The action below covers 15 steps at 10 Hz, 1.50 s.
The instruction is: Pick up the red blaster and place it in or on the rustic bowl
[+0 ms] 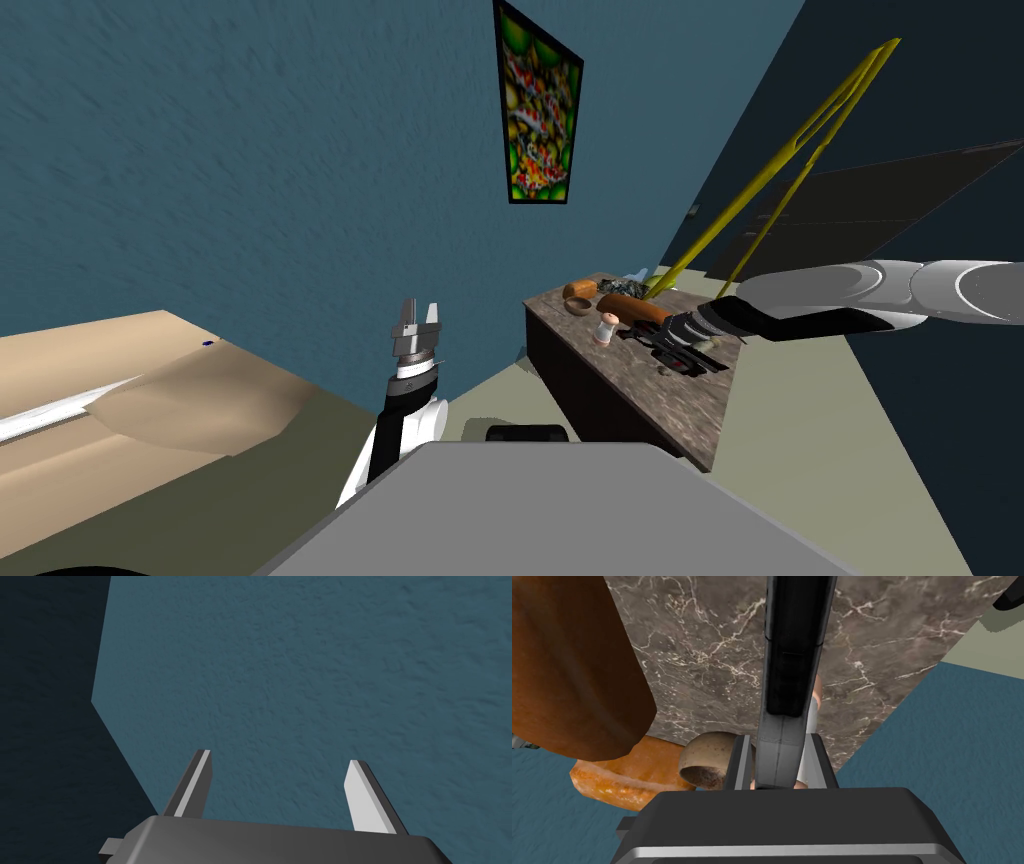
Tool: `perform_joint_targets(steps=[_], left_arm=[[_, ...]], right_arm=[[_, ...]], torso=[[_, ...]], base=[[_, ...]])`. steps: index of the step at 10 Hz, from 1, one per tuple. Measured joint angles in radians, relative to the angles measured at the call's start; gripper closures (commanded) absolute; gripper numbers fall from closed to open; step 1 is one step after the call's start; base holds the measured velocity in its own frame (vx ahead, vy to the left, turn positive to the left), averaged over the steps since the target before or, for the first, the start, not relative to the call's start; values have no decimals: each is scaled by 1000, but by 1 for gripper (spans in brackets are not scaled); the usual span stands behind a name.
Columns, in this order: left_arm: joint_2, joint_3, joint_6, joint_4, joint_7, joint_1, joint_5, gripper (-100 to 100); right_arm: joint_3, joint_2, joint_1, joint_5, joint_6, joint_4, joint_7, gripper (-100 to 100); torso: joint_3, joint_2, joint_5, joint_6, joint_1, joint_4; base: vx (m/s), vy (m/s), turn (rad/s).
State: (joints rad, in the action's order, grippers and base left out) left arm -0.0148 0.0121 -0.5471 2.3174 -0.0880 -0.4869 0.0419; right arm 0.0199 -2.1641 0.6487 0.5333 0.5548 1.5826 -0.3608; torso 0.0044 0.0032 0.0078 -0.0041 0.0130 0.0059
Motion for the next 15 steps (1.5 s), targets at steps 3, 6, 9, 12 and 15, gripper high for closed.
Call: perform_joint_targets(steps=[3, 6, 9, 12, 15], left_arm=[[0, 0, 0, 0, 0, 0, 0, 0], [0, 0, 0, 0, 0, 0, 0, 0], [0, 0, 0, 0, 0, 0, 0, 0], [0, 0, 0, 0, 0, 0, 0, 0], [0, 0, 0, 0, 0, 0, 0, 0]], right_arm=[[11, -8, -48, 13, 5, -22, 0, 100], [22, -31, -117, 24, 27, -56, -13, 100], [8, -58, -143, 19, 80, -108, -29, 100], [15, -82, -148, -7, 144, -145, -59, 100], [32, -95, -151, -40, 203, -175, -88, 100]], torso=[[1, 0, 1, 0, -1, 1], [0, -1, 3, 0, 3, 1], [-3, -6, 4, -1, 5, 0], [-6, -12, 3, -1, 2, -1], [-7, -14, 1, 0, -2, -2]], base=[[-3, 41, 32], [20, 73, 57], [110, 74, 70], [167, 28, 28], [194, -5, 14]])
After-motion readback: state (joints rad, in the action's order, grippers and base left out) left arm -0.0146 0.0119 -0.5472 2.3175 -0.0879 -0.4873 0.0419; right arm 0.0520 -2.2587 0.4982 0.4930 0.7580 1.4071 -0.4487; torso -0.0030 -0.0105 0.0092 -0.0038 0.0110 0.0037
